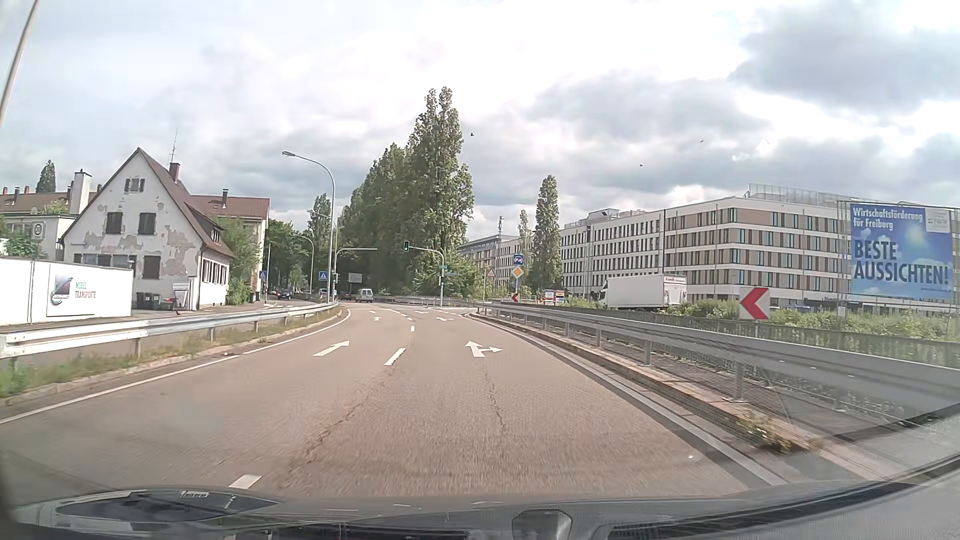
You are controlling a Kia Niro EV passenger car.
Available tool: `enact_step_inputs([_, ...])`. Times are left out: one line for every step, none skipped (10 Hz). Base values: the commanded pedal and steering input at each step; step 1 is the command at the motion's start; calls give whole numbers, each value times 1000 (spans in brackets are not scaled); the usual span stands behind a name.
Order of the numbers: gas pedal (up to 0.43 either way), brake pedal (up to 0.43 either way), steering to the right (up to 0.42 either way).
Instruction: Follow the waypoints while adhering to traffic rules and regulations
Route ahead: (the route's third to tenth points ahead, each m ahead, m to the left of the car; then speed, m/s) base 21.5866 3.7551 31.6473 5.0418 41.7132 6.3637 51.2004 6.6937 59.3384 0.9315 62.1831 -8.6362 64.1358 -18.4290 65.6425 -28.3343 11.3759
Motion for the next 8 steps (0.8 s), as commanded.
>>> enact_step_inputs([0, 0, -17])
enact_step_inputs([0, 0, -17])
enact_step_inputs([0, 0, -18])
enact_step_inputs([0, 0, -18])
enact_step_inputs([0, 0, -18])
enact_step_inputs([0, 0, -18])
enact_step_inputs([0, 0, -20])
enact_step_inputs([0, 0, -20])
